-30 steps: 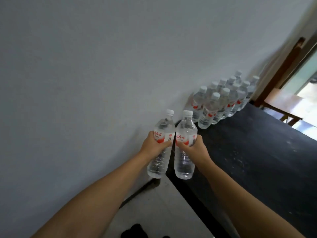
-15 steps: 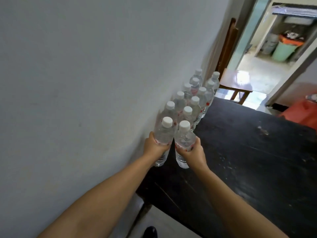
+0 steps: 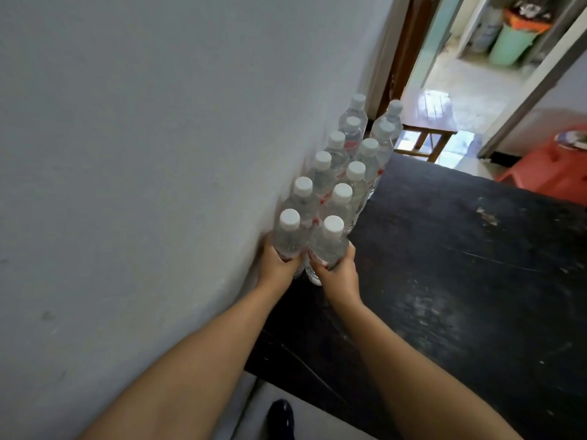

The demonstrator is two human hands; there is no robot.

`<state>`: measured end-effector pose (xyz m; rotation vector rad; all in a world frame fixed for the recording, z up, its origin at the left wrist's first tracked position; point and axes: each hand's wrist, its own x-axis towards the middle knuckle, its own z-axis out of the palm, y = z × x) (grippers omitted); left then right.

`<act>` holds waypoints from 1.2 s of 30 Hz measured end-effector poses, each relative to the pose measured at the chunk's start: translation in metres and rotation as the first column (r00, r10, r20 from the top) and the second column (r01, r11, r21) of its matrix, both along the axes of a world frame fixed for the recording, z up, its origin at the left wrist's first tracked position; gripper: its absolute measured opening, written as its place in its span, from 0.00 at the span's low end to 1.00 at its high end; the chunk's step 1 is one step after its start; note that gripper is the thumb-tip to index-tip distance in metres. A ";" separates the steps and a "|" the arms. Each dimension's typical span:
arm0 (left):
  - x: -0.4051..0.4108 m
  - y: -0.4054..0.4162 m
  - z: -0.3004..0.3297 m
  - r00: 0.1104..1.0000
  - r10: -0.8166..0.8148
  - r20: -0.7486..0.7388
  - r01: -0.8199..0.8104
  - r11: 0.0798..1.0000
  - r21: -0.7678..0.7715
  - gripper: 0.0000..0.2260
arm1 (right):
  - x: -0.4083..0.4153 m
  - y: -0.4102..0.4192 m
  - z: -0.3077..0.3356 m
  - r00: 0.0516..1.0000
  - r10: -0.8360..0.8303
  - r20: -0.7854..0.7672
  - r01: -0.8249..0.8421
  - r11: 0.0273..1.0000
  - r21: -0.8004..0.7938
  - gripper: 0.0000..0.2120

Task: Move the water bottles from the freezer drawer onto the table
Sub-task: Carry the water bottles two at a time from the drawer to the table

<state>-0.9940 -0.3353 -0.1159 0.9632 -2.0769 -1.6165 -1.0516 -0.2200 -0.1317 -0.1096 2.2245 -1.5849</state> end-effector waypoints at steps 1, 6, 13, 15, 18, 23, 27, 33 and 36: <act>-0.004 -0.007 -0.011 0.999 -0.005 0.032 0.005 1.000 -0.021 0.23 | -0.001 -0.002 0.000 1.000 0.003 0.003 -0.003 1.000 -0.007 0.36; -0.019 -0.031 -0.062 0.973 -0.018 0.228 0.032 0.998 -0.058 0.34 | -0.002 -0.002 -0.001 0.999 0.036 0.028 -0.036 0.999 0.024 0.37; -0.001 -0.014 -0.034 0.885 -0.144 0.443 0.111 0.989 0.099 0.35 | -0.003 0.010 0.016 0.986 0.154 0.062 -0.163 0.972 0.170 0.43; 0.006 0.000 -0.004 0.879 -0.172 0.445 0.135 0.984 0.115 0.24 | -0.002 0.015 0.021 0.982 0.178 0.057 -0.187 0.955 0.229 0.46; 0.016 0.017 0.023 0.905 -0.151 0.398 0.129 0.988 0.082 0.17 | 0.003 0.029 0.035 0.971 0.228 0.066 -0.238 0.922 0.304 0.46; 0.043 0.044 0.050 0.901 -0.023 0.432 0.033 0.999 -0.016 0.20 | 0.008 0.061 0.060 0.928 0.372 0.023 -0.350 0.847 0.401 0.39; 0.059 0.066 0.064 0.896 0.067 0.438 -0.029 0.995 -0.094 0.19 | 0.013 0.086 0.080 0.872 0.490 -0.019 -0.431 0.784 0.447 0.35; 0.091 0.114 0.081 0.934 0.108 0.341 -0.050 0.983 -0.176 0.16 | 0.034 0.116 0.093 0.795 0.603 -0.071 -0.493 0.709 0.505 0.30; 0.126 0.122 0.083 0.928 0.174 0.328 -0.106 0.971 -0.215 0.17 | 0.052 0.117 0.098 0.736 0.671 -0.084 -0.544 0.661 0.517 0.26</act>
